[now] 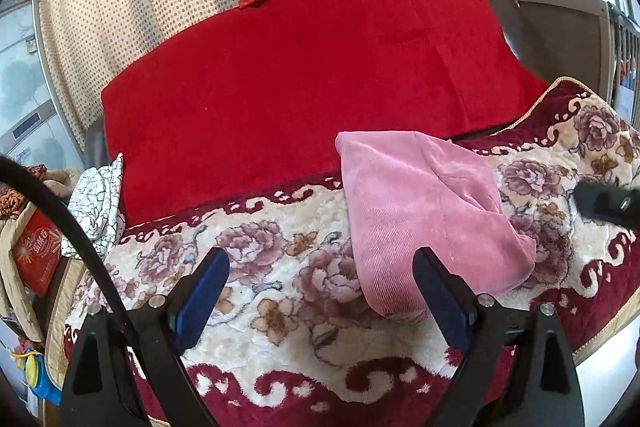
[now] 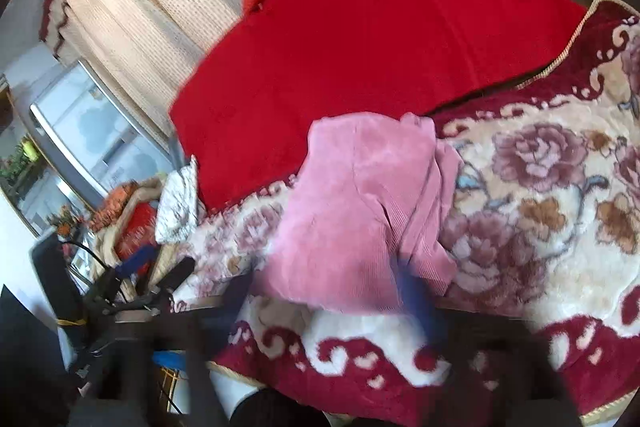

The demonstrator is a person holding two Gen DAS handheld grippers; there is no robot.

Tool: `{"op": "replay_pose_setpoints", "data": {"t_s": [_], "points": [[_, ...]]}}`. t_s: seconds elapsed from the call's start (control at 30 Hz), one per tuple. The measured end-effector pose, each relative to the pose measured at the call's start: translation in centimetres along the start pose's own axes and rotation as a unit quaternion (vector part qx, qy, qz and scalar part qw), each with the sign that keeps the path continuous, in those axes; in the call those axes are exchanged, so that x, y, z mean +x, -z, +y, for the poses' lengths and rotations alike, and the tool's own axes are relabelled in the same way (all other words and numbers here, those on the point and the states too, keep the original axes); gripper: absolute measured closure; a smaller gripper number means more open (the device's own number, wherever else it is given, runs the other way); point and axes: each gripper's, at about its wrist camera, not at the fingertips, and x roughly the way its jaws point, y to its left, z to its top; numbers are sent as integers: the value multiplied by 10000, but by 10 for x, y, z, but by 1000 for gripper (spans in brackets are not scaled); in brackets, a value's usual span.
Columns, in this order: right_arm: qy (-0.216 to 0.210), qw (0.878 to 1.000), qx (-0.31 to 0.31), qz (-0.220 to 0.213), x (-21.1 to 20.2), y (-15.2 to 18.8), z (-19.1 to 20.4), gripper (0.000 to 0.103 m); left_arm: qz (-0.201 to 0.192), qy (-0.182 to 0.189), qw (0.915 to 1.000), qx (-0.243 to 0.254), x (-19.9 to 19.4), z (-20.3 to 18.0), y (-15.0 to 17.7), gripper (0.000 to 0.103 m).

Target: Fold large clothes

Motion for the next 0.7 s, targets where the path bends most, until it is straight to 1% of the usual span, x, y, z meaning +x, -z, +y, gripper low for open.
{"op": "replay_pose_setpoints", "data": {"t_s": [0.03,0.13,0.2,0.27,0.33,0.47,0.53,0.57,0.63,0.67,0.7], "points": [[-6,9998,-51,-199,-3,0,1,17,23,-6,10000,-7,2,0,0,10],[109,9996,-110,-220,3,-3,1,19,124,-12,9999,-29,12,0,2,10],[181,9996,-103,-212,8,-4,-2,27,214,-8,9998,-55,21,1,4,10],[296,9994,-121,-121,17,-5,-5,39,368,47,9992,-135,33,4,7,10],[310,9995,-82,17,29,-5,-10,44,499,108,9984,-240,42,8,10,10],[360,9991,-95,182,49,-1,-15,45,726,240,9965,-346,65,12,18,10],[385,9987,-74,314,61,2,-19,45,929,325,9946,-330,80,11,23,10],[430,9979,-24,475,72,6,-24,45,1096,380,9927,-323,90,9,27,10],[579,9942,183,892,95,15,-38,45,1136,423,9915,-464,102,10,34,8],[541,9923,315,1070,105,20,-46,45,1156,505,9904,-562,105,12,35,8],[402,9921,495,1081,111,27,-55,45,1174,557,9896,-614,105,14,35,8]]}}
